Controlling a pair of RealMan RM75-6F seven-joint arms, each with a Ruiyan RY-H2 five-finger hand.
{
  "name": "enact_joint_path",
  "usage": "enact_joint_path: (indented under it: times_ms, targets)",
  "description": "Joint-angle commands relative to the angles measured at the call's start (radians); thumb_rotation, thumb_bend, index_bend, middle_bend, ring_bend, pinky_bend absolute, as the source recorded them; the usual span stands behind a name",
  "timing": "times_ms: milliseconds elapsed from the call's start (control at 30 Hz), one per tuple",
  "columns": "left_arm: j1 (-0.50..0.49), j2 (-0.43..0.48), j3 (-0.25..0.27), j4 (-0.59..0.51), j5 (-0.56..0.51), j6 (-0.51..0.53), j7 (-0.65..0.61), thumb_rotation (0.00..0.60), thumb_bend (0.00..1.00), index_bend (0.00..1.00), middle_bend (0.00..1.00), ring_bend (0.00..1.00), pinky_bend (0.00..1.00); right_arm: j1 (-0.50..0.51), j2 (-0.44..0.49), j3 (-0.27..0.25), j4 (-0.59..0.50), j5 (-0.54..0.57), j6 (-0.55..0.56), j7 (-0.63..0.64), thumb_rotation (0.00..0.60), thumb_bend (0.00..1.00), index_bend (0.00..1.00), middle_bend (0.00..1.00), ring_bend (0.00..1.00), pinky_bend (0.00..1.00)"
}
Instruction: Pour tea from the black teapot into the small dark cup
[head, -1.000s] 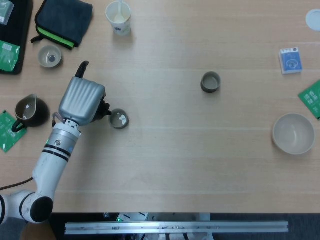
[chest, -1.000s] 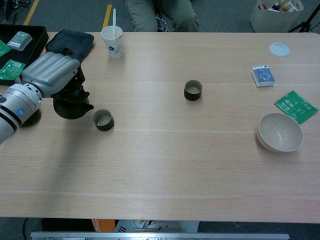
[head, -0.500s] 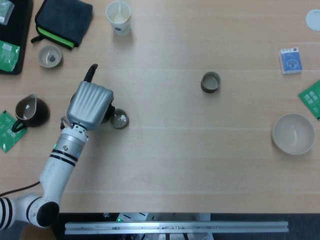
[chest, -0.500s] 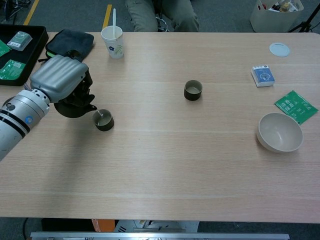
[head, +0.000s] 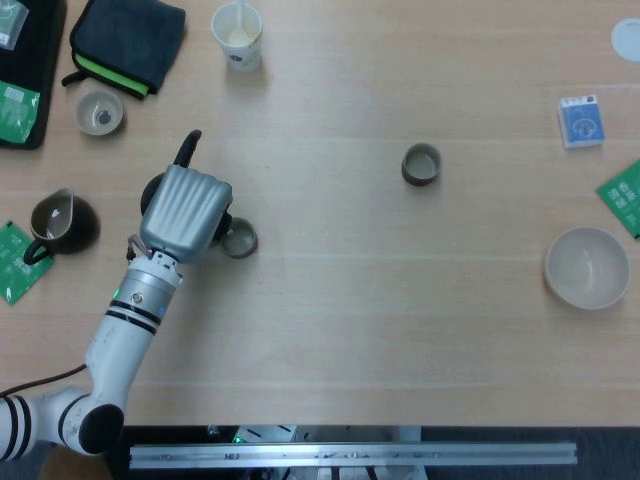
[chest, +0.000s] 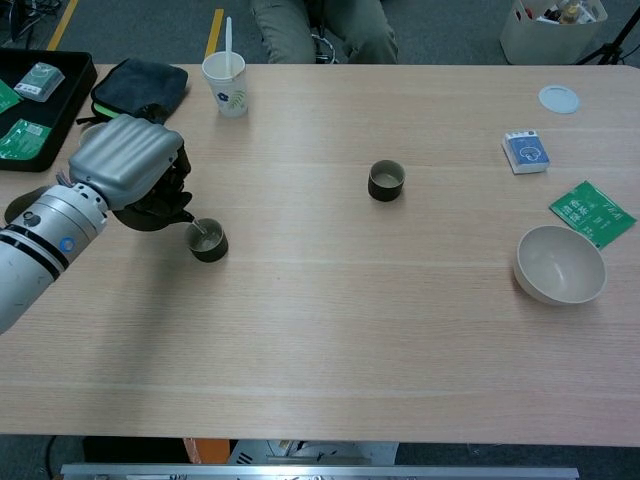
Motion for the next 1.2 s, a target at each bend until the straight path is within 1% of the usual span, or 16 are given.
enact_joint_path:
  times_ms: [33, 1200]
  targets:
    - [0.001, 0.0, 0.0, 0.0, 0.003, -0.001, 0.001, 0.592, 0.34, 0.91, 1.0, 0.9, 0.11, 0.0, -0.001, 0.0, 0.001, 0.001, -0.001, 0.002, 0.6, 0.21, 0.26, 0.3, 0.21, 0.31]
    - [0.015, 0.007, -0.015, 0.011, 0.032, -0.015, -0.004, 0.594, 0.34, 0.91, 1.0, 0.9, 0.11, -0.008, -0.001, 0.0, -0.003, -0.002, 0.009, -0.004, 0.6, 0.21, 0.26, 0.3, 0.21, 0.31]
